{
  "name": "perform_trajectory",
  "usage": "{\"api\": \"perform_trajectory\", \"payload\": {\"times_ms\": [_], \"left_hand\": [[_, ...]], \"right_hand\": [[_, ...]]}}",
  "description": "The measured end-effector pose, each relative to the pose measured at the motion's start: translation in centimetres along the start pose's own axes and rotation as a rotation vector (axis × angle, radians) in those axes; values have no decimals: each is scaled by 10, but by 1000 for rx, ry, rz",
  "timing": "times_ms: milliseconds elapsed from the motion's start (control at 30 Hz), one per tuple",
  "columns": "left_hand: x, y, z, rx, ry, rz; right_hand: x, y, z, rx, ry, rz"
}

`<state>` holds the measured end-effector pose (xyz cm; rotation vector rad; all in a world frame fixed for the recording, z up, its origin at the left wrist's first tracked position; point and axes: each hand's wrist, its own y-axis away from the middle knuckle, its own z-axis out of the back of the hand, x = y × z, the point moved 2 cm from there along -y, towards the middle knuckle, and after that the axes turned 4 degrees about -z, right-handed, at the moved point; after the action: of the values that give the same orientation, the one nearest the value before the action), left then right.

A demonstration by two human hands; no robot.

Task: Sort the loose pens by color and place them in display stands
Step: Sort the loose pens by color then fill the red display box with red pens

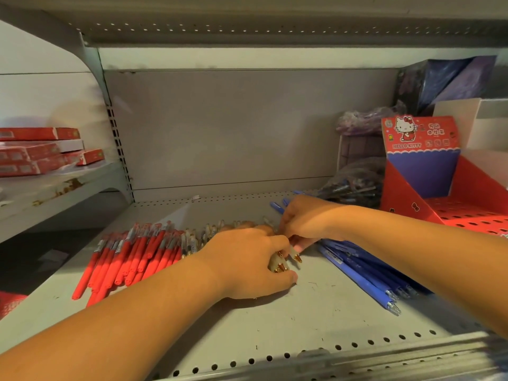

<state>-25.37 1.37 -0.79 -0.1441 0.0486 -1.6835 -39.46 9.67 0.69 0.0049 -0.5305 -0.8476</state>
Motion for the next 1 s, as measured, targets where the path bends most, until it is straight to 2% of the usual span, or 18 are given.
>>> {"api": "perform_trajectory", "payload": {"times_ms": [100,267,367,600,767,867,1000], "left_hand": [[-1,1,-1,-20,-20,16],[-1,1,-4,39,2,18],[-1,0,-7,82,-12,44],[-2,1,-9,76,-83,32],[-1,3,-9,90,-122,31],[4,7,-9,113,-69,36],[7,12,-7,112,-2,13]], "right_hand": [[-2,3,-1,62,2,32],[-9,-2,0,49,-197,52],[-9,-3,1,113,-168,44],[-1,-25,-2,18,-49,1],[1,-34,-3,66,-45,5],[2,-33,-4,92,-35,13],[2,-29,-6,27,44,28]]}}
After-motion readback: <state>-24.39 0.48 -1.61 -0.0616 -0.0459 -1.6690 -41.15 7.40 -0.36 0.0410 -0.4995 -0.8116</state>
